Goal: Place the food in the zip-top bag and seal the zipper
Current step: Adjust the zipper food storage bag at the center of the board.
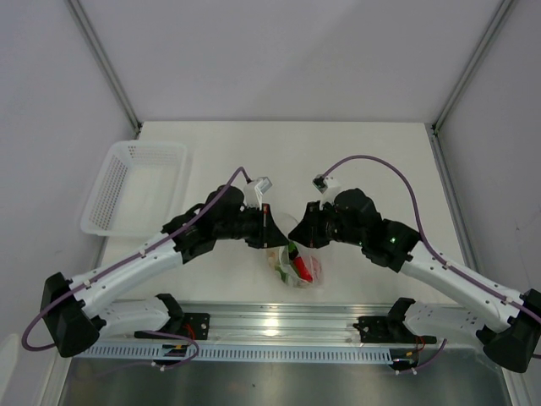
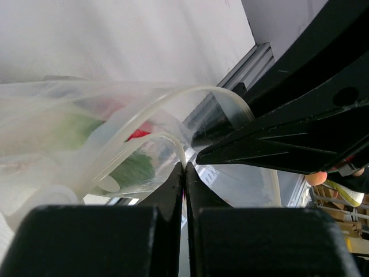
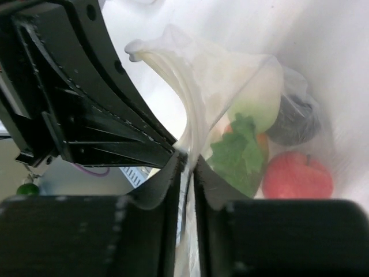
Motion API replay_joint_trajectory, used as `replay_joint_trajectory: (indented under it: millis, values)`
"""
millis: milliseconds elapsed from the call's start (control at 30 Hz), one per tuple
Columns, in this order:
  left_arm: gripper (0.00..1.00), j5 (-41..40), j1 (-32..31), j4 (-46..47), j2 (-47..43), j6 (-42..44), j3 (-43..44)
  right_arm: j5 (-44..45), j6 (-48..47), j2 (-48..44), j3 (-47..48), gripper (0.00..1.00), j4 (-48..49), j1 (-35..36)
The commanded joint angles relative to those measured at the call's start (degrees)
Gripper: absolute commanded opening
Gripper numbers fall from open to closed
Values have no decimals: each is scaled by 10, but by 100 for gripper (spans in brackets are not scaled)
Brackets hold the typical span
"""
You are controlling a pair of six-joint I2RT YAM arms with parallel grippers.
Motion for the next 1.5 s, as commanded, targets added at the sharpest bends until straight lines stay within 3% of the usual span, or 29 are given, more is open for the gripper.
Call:
replay_joint_trajectory:
  millis: [0,133,467,1000,1467]
  values:
    - [0,9,6,22,-17,16,-2,20,-32,2,21,19,-12,4]
    - [1,14,13,19,-28,27,-9,17,-60,16,52,41,-39,1]
    - [1,23,25,28,-49,30,-28,10,-95,64,135,54,-77,-15]
    - [0,1,25,52,-107,24,-49,-50,-127,181,260,54,-158,-32]
    - [1,17,26,73,-81,16,-51,-31,-137,223,307,52,-192,-33]
